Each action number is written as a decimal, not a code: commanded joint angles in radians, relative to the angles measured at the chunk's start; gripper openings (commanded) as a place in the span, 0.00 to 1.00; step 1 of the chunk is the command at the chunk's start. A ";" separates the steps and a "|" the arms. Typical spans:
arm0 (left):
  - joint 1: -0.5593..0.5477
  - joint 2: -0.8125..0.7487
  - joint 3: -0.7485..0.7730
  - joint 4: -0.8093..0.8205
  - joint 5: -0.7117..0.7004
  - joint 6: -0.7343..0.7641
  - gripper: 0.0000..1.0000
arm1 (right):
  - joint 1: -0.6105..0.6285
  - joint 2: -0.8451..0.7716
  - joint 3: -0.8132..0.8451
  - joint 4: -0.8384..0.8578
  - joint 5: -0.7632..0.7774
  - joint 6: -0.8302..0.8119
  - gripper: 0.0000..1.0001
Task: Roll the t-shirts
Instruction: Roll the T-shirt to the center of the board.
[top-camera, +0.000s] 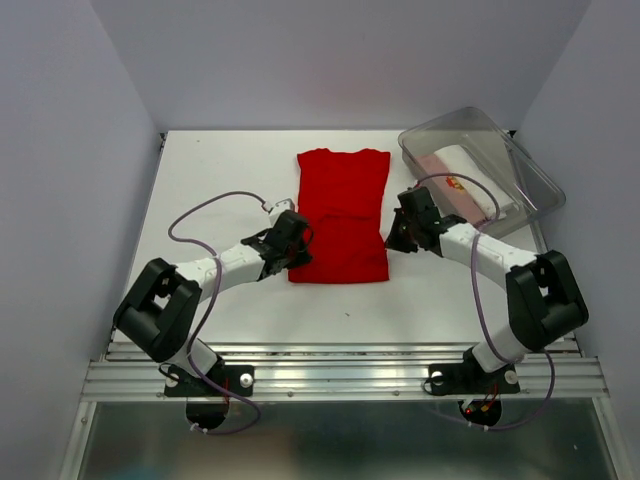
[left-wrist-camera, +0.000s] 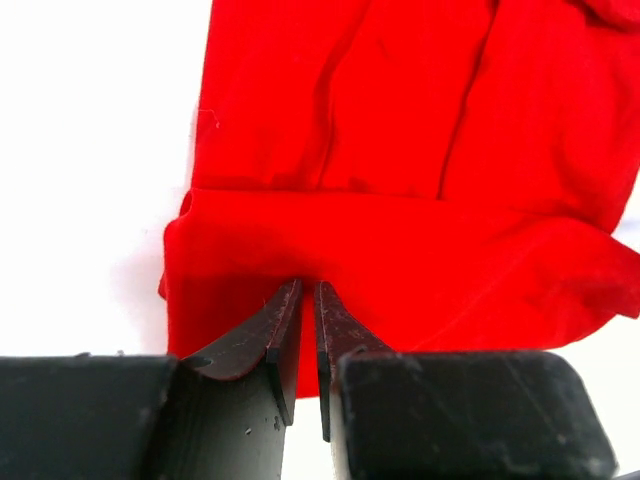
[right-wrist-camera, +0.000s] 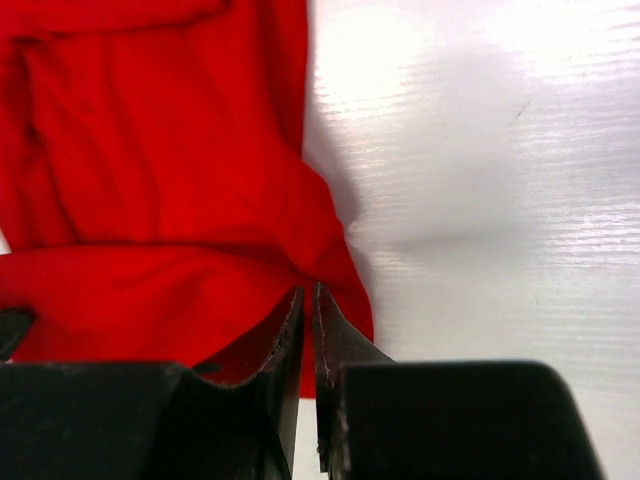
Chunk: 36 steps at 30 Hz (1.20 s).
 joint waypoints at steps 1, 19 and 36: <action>0.013 -0.099 -0.004 -0.009 -0.026 0.033 0.22 | -0.005 -0.127 0.008 -0.004 0.024 -0.025 0.14; 0.050 0.031 -0.048 0.082 0.022 0.062 0.20 | 0.015 0.059 -0.093 0.106 0.025 0.021 0.13; 0.058 -0.296 0.027 -0.208 -0.117 0.066 0.52 | 0.015 -0.307 -0.174 -0.032 0.015 0.014 0.19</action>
